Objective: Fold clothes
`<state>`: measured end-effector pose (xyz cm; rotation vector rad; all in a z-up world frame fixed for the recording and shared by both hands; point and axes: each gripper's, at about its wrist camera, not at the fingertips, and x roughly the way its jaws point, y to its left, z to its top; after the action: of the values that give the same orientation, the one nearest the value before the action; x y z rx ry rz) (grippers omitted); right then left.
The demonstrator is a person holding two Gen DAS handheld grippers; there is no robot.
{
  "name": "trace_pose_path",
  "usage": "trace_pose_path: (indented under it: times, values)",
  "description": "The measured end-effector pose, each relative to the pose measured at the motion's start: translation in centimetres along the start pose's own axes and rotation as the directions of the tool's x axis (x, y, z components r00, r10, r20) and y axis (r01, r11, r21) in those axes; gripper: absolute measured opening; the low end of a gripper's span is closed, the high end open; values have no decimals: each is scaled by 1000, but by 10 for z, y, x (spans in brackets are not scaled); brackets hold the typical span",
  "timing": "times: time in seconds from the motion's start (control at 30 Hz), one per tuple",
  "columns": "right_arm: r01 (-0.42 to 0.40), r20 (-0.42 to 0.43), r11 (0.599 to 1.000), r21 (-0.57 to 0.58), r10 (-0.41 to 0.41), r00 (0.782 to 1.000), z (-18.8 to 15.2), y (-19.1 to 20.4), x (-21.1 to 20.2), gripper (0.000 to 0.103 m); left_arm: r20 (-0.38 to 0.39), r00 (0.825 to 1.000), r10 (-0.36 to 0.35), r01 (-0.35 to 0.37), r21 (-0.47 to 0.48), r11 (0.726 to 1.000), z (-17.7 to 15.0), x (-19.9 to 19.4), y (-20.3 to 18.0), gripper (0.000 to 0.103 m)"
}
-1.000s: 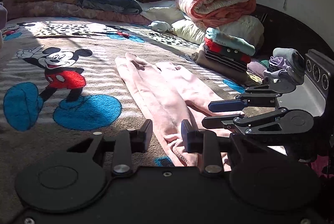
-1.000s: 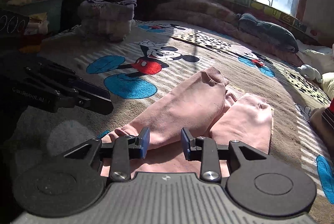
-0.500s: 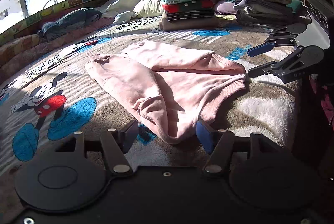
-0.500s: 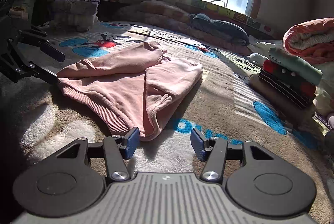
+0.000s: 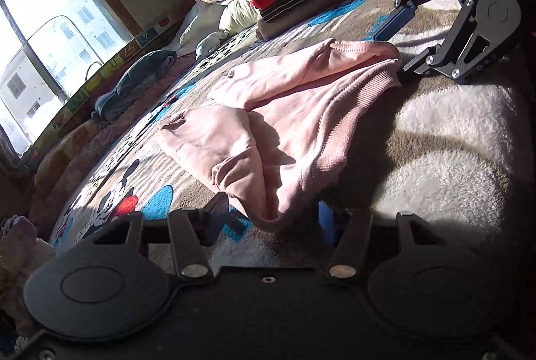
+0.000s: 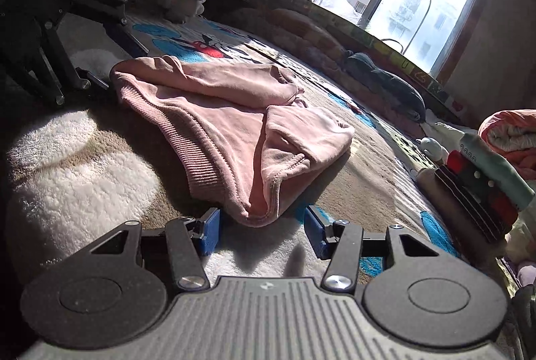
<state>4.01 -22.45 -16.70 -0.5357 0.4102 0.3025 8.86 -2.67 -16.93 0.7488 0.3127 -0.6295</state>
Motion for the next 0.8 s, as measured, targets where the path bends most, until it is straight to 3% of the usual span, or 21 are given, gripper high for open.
trace_pose_path:
  times: [0.17, 0.33, 0.5, 0.7, 0.8]
  values:
    - [-6, 27, 1000, 2, 6, 1000, -2, 1, 3, 48, -4, 1000, -7, 7, -16, 1000, 1, 0, -3, 43]
    - [-53, 16, 998, -41, 54, 998, -2, 4, -16, 45, 0, 1000, -16, 16, -56, 998, 0, -1, 0, 41]
    - [-17, 2, 991, -136, 18, 1000, -5, 2, -15, 52, -7, 1000, -5, 4, -40, 999, -3, -2, -2, 41]
    - [1, 23, 972, -237, 4, 1000, -4, 2, -5, 52, 13, 1000, 15, -14, -30, 999, -1, 8, -4, 41]
    - [2, 45, 953, -302, 13, 999, -5, 12, -3, 32, 18, 1000, 16, -16, -24, 1000, 0, 6, -5, 38]
